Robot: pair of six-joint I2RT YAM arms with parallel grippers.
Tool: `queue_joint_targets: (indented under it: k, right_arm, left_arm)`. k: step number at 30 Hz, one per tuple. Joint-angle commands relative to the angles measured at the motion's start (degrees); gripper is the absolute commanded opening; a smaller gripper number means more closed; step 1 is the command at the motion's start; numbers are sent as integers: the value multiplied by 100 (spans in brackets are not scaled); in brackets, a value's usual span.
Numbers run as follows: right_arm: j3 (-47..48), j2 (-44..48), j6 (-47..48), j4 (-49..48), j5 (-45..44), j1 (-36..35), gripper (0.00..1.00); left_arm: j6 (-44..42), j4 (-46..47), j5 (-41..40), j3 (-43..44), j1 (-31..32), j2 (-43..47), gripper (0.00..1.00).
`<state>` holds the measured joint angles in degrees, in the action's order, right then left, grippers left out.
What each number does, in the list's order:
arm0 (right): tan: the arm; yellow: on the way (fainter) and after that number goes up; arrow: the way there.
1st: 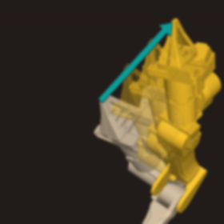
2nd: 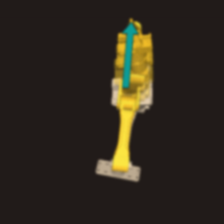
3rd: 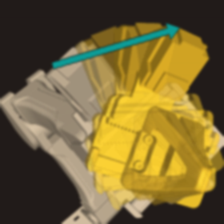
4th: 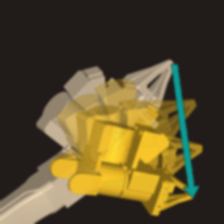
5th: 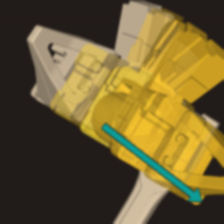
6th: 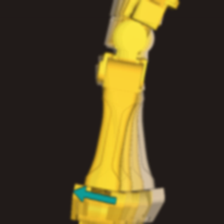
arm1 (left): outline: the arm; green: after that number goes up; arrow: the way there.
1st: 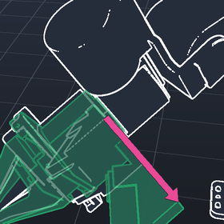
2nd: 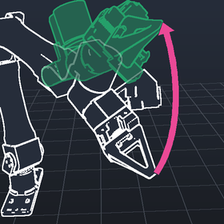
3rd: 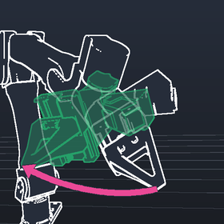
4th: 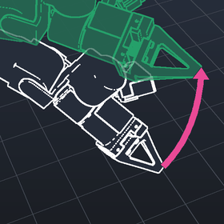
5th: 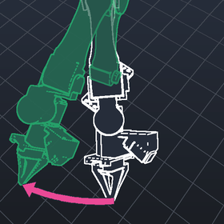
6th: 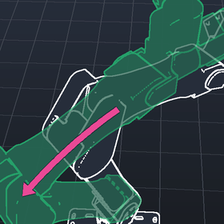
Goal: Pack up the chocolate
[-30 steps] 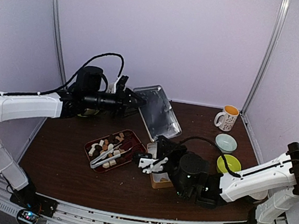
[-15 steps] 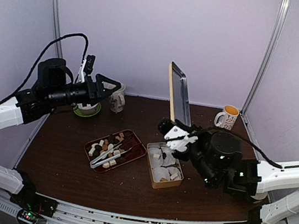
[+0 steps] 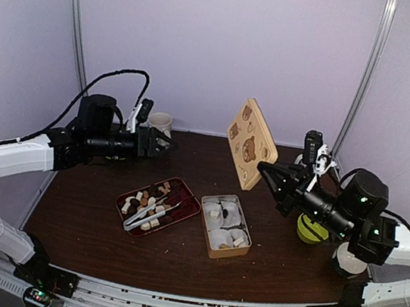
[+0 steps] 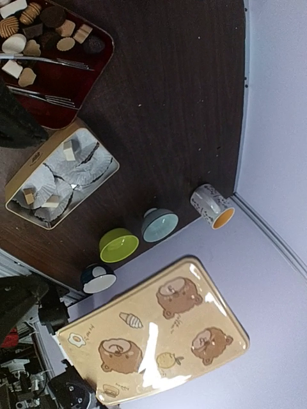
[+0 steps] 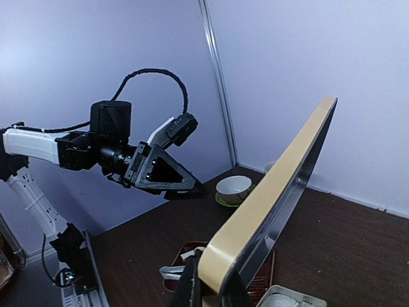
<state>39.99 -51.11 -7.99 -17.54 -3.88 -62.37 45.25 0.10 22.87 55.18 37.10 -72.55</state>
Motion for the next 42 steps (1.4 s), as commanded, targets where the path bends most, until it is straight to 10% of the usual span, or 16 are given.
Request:
queue_joint_targets:
  k: [1,16,25,35,42]
  right_arm:
    - [-163,-41,-1581,-518,1671,451,0]
    - [553,-1218,-3349,-963,4971,1428,0]
    - [798,-1612,-3426,-733,5575,1642,1]
    - [726,-1808,-3519,-1003,5649,1751,1]
    - [489,-1760,-3418,-824,5563,1906,12]
  left_arm:
    - [-406,620,692,-7,-28,-152,71]
    - [-304,1943,2484,-685,-566,-119,75]
    - [627,3587,3162,-1135,-546,-422,75]
    - [681,3237,2968,-1095,-409,-895,66]
    - [1249,4352,3436,-1115,-432,-1132,20]
